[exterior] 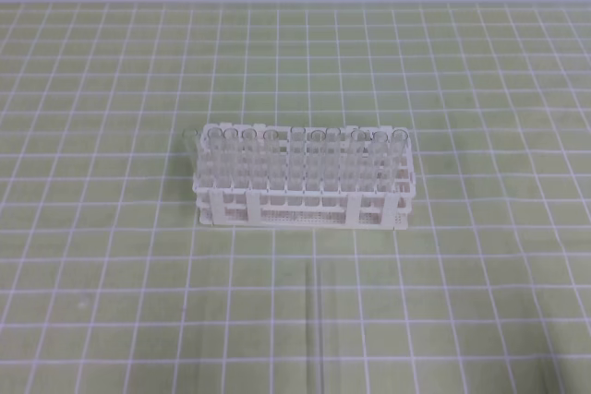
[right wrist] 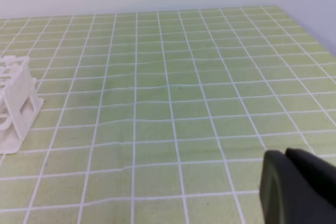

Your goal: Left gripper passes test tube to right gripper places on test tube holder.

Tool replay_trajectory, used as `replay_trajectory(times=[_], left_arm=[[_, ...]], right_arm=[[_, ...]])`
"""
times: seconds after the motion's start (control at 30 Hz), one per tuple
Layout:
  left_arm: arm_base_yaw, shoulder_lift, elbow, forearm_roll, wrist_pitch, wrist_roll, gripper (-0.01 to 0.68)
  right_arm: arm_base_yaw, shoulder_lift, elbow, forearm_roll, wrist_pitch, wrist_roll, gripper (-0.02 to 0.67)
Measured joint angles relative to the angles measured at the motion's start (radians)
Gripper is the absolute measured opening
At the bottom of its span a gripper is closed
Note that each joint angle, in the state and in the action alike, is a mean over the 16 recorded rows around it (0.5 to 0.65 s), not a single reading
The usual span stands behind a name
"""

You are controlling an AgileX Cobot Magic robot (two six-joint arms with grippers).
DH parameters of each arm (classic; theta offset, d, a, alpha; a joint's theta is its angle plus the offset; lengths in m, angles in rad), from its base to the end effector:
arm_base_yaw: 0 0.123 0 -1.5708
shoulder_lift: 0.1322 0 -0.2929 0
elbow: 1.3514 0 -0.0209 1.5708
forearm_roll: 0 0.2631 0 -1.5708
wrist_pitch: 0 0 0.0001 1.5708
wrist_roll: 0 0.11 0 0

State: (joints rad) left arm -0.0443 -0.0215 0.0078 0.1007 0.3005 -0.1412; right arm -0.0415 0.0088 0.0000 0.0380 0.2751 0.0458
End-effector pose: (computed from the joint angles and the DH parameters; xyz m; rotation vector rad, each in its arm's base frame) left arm 0.0764 -0.0001 0.1809 -0.0222 1.7689 -0.0384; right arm 0.0785 -0.0021 0.1840 0.1019 1.7645 0.0387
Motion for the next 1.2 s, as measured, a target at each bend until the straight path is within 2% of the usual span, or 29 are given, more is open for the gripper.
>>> replay_trajectory(times=[1.2], left_arm=[[0.000,0.012,-0.005,-0.004,0.001,0.000,0.257]], right_arm=[[0.000,0.000,0.000,0.000,0.000,0.000,-0.018]])
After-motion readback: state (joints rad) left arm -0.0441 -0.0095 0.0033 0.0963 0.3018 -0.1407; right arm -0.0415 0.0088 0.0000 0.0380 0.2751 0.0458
